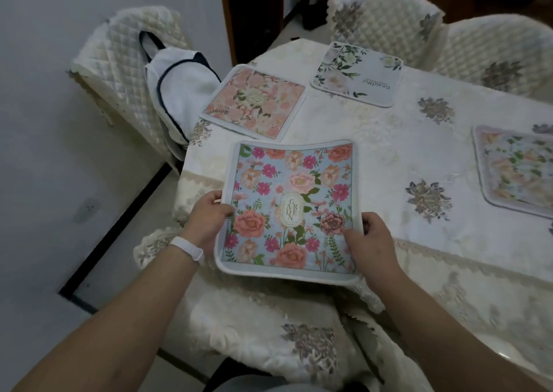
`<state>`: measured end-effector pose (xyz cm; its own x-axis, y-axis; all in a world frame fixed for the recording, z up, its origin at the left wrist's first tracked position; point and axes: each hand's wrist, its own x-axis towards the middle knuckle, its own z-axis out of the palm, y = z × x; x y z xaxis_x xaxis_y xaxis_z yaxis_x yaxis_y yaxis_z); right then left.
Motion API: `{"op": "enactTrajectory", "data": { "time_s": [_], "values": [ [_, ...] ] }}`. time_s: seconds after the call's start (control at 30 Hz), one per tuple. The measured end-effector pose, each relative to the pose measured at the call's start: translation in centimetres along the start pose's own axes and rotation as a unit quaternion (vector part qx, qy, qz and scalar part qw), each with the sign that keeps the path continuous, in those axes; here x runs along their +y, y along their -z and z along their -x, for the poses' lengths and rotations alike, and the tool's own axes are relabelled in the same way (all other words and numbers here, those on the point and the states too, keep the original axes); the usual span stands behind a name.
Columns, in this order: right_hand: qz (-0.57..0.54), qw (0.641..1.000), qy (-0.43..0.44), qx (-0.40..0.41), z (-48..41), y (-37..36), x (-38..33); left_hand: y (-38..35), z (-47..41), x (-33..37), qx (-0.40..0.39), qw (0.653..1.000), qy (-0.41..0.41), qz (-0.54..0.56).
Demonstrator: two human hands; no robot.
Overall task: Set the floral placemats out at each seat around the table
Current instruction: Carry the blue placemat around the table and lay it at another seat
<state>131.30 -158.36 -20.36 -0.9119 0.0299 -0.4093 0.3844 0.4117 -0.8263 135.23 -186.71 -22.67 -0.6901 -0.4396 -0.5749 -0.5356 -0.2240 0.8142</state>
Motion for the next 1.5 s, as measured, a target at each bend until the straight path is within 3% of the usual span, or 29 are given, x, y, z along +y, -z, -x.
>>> {"op": "enactTrajectory", "data": {
  "time_s": [0.23,0.73,0.9,1.1,1.23,1.37,1.5],
  "values": [
    [-0.026,0.998,-0.045,0.039,-2.1,-3.1,0.9,-0.2,-5.5,1.4,-0.054,0.997,0.007,-0.049],
    [0.022,0.992,-0.109,0.066,-5.2,-4.2,5.2,-3.3,-11.2,-1.2,-0.066,0.989,-0.002,-0.135],
    [0.036,0.990,-0.121,0.057,-5.5,-3.6,6.2,-3.6,-12.3,-1.7,-0.087,0.979,-0.024,-0.180],
    [0.075,0.989,-0.115,0.048,-6.4,-3.3,7.2,-3.6,-11.7,-1.4,-0.053,0.958,-0.081,-0.269],
    [0.136,0.986,-0.086,0.047,-6.3,-3.2,8.1,-2.5,-10.7,-2.0,-0.064,0.916,-0.157,-0.364],
    [0.343,0.938,0.019,0.032,-5.8,-2.5,9.1,-0.8,-10.3,-3.1,-0.148,0.853,-0.207,-0.455],
    [0.419,0.905,0.071,-0.030,-5.4,-2.2,9.7,0.6,-10.1,-3.8,-0.192,0.770,-0.226,-0.565]
  ]
}}
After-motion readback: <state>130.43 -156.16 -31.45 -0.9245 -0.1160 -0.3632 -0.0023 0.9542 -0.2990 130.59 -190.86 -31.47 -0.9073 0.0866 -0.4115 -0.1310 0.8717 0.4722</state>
